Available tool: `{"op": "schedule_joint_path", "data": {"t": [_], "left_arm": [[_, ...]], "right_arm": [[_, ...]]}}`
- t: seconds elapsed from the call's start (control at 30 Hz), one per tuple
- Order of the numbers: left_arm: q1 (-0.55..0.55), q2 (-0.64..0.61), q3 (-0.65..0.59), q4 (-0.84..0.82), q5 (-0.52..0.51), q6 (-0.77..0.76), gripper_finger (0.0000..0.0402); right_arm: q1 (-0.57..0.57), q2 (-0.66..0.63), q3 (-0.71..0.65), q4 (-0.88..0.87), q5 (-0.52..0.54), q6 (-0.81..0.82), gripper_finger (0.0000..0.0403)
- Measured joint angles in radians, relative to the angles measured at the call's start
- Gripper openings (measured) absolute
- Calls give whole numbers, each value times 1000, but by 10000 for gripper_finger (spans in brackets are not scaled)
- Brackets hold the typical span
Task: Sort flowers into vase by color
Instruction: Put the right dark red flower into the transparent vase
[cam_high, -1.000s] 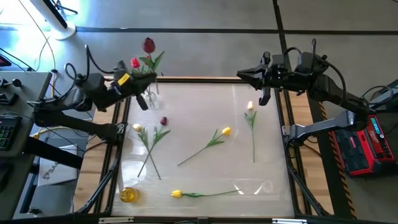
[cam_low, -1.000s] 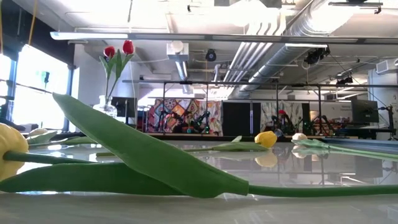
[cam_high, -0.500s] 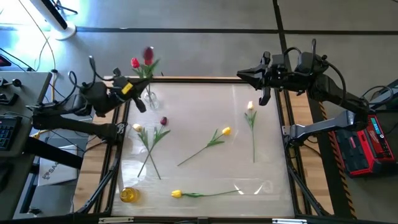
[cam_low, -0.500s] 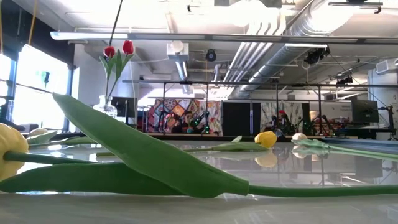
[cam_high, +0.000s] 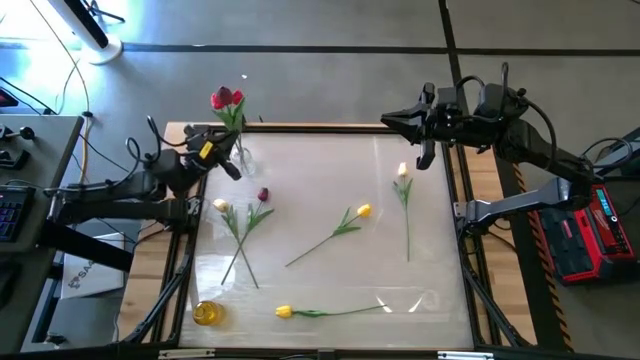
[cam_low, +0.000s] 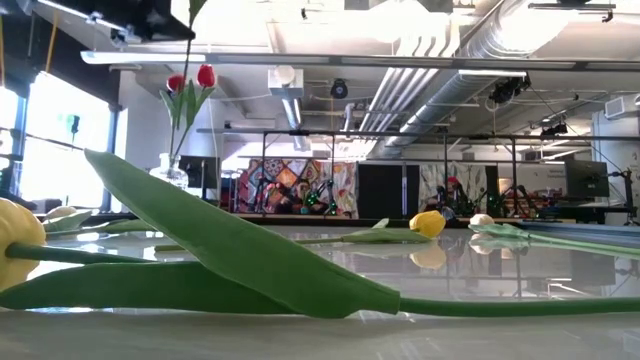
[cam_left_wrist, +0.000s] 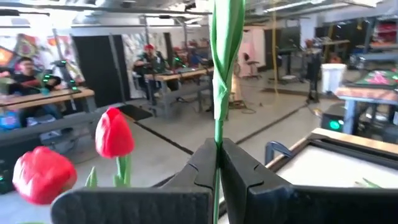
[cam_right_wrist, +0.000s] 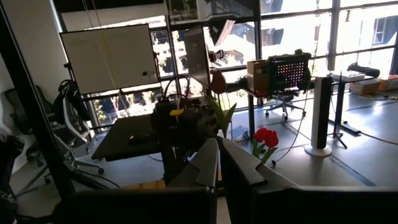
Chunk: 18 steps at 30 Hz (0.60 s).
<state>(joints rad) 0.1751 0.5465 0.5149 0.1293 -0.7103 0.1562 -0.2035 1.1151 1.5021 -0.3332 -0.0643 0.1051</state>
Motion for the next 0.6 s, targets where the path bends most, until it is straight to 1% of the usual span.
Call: {"op": "schedule_joint_path", "data": {"t": [0.17,0.23,0.27,0.43,0.6], "left_arm": [[55,-11,-60,49,-53,12,0],[88,-11,-77,60,-59,11,0],[106,-11,-86,65,-56,6,0],[182,-11,-149,157,33,-22,0],[233,-10,-195,192,54,-48,0]], "right_arm": [[0,0,0,0,0,0,7],[0,0,0,0,0,0,7],[0,0,0,0,0,0,7],[0,0,0,0,0,0,7],[0,0,0,0,0,0,7]]}}
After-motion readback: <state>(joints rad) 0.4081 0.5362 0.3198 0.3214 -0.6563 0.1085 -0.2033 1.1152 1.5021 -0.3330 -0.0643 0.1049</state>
